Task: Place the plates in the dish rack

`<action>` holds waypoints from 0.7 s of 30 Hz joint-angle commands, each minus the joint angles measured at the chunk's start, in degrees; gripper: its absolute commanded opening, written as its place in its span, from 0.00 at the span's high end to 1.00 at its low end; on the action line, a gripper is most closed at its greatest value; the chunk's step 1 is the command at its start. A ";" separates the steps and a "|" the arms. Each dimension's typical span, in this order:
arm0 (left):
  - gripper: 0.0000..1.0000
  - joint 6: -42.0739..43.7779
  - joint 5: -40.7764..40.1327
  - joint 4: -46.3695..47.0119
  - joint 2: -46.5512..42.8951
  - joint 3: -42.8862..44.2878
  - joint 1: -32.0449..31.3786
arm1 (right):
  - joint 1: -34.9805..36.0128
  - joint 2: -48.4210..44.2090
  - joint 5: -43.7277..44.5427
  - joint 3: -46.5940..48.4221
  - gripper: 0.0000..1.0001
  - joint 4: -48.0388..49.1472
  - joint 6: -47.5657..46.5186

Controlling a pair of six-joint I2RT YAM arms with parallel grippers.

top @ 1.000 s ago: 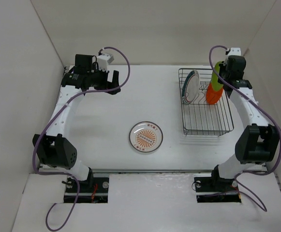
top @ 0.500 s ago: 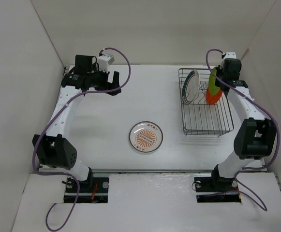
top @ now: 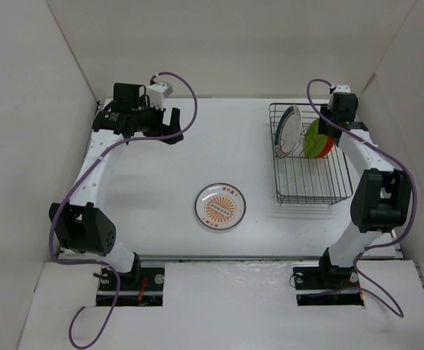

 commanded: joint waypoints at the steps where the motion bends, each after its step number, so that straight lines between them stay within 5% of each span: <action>1: 0.00 0.60 1.96 0.28 -1.28 -1.11 0.10 | -0.45 -1.57 -0.40 2.71 0.52 1.98 0.76; 5: 0.00 1.91 2.84 0.28 -0.75 -1.64 0.10 | 0.08 -2.80 0.38 6.13 0.41 -0.56 0.76; 14: 0.00 7.98 9.16 2.99 3.45 -11.56 -0.96 | 0.60 -11.84 1.44 11.24 0.40 -5.85 1.90; 21: 0.00 12.63 17.69 1.43 15.04 -15.35 -0.96 | 1.30 -21.51 -19.89 2.28 0.32 -0.40 4.53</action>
